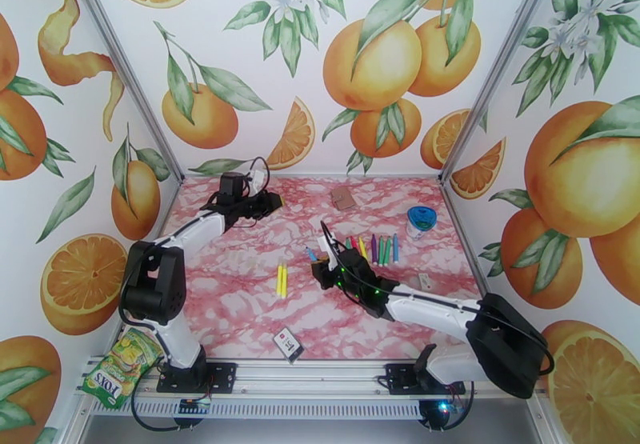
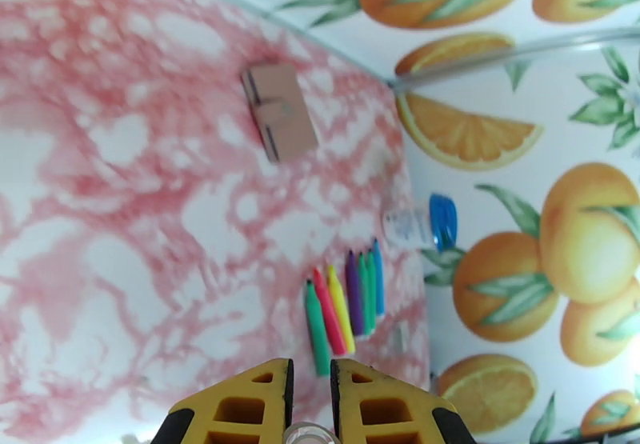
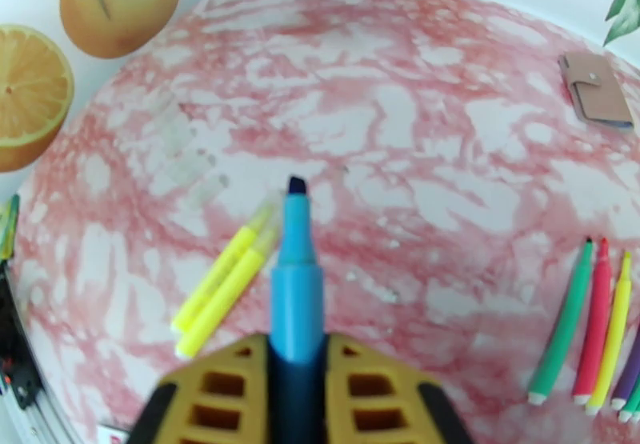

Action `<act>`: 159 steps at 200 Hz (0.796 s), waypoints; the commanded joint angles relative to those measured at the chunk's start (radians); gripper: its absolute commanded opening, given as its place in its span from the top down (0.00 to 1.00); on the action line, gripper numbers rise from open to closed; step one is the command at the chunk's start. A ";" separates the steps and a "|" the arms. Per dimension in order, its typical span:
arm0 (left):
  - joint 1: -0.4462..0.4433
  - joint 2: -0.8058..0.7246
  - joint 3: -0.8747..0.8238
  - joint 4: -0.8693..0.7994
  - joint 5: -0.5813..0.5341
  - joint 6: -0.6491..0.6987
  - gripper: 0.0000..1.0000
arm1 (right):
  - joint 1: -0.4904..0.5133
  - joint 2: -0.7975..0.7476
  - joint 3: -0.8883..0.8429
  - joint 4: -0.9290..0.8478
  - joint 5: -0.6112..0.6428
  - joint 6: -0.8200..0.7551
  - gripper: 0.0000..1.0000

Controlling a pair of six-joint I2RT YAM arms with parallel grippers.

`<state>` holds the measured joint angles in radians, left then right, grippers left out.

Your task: Open the pen caps

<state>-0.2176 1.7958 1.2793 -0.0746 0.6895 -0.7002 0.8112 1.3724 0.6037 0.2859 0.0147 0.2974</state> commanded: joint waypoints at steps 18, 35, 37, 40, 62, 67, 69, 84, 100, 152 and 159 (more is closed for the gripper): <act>-0.014 0.000 0.076 -0.114 -0.028 0.109 1.00 | -0.003 -0.032 0.010 -0.031 0.039 -0.011 1.00; -0.015 -0.015 0.093 -0.232 -0.054 0.199 1.00 | -0.011 -0.027 0.018 -0.044 0.079 0.001 0.99; -0.015 -0.019 0.095 -0.246 -0.059 0.206 1.00 | -0.013 -0.025 0.020 -0.047 0.083 0.003 0.99; -0.016 -0.024 0.095 -0.266 -0.067 0.225 1.00 | -0.016 -0.023 0.022 -0.049 0.090 0.006 0.99; -0.018 -0.058 0.098 -0.414 -0.130 0.330 1.00 | -0.034 -0.011 0.030 -0.063 0.127 0.028 0.99; -0.021 -0.066 0.099 -0.451 -0.149 0.354 1.00 | -0.038 -0.008 0.032 -0.065 0.134 0.034 0.99; -0.022 -0.069 0.099 -0.465 -0.156 0.362 1.00 | -0.040 -0.007 0.032 -0.065 0.138 0.036 0.99; -0.035 -0.089 0.100 -0.566 -0.223 0.424 1.00 | -0.049 0.002 0.038 -0.070 0.164 0.053 0.99; -0.057 -0.101 0.094 -0.654 -0.304 0.477 1.00 | -0.059 0.016 0.049 -0.079 0.193 0.072 0.99; -0.142 -0.107 0.049 -0.758 -0.457 0.521 1.00 | -0.075 0.097 0.109 -0.122 0.262 0.110 0.99; -0.150 -0.104 0.049 -0.761 -0.464 0.520 1.00 | -0.078 0.108 0.117 -0.126 0.269 0.115 0.99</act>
<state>-0.3439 1.7222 1.3430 -0.7616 0.3038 -0.2230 0.7418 1.4433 0.6762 0.1913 0.2195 0.3763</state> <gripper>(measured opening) 0.163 0.169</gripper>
